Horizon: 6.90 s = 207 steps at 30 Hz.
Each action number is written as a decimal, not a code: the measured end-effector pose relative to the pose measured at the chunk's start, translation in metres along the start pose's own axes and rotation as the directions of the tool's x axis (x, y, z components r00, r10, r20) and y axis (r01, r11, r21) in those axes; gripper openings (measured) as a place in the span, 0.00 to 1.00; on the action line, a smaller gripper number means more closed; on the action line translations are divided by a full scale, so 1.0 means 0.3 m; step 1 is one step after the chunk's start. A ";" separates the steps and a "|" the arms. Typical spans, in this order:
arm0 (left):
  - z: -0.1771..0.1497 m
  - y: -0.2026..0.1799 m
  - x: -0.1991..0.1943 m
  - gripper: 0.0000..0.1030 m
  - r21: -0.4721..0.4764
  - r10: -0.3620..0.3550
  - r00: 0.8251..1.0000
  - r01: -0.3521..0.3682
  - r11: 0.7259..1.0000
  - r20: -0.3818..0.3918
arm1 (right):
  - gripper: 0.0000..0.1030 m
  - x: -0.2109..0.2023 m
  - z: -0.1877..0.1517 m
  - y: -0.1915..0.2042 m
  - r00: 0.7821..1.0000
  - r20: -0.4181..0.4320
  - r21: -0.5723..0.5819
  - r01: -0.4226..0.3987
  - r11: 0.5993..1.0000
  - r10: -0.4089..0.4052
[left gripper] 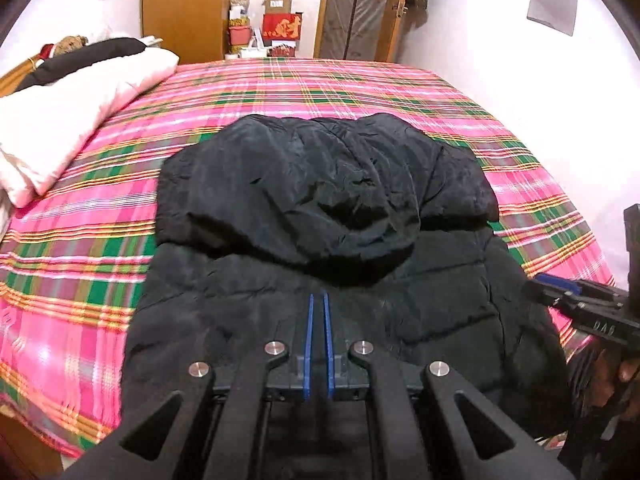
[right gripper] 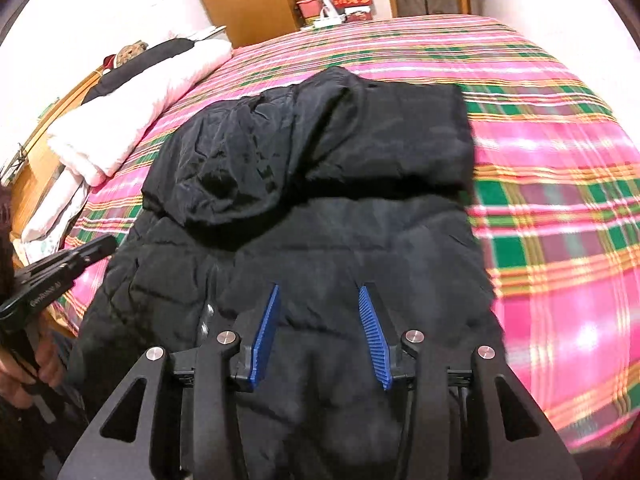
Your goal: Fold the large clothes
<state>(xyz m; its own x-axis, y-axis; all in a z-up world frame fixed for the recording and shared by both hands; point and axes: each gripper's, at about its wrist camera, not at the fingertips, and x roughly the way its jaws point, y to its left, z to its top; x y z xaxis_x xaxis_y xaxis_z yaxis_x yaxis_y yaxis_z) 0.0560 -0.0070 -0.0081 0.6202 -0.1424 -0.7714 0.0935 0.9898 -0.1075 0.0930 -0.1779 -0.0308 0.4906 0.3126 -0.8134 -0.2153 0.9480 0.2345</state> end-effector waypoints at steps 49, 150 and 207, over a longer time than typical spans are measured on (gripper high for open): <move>-0.240 0.418 -0.158 0.13 -0.421 -0.184 0.978 0.127 0.898 -0.098 | 0.11 -0.205 -0.224 -0.302 0.959 -0.135 0.400 -0.177 0.899 0.248; 0.559 0.559 0.538 0.57 -0.323 0.010 0.998 0.011 0.946 0.063 | 0.74 0.369 0.641 -0.051 0.983 0.134 -0.004 0.129 0.992 -0.127; 0.552 0.191 0.780 0.60 0.004 -0.012 0.998 0.012 1.000 0.061 | 0.67 0.556 0.526 -0.275 0.963 0.150 0.113 0.208 0.972 -0.223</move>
<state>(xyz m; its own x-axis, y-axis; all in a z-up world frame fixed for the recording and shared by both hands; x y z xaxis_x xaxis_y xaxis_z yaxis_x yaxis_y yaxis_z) 0.3354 0.0155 -0.0909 0.6655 -0.1540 -0.7304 0.1034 0.9881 -0.1142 0.3258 -0.1944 -0.1019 0.6470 0.0983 -0.7561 -0.0119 0.9928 0.1189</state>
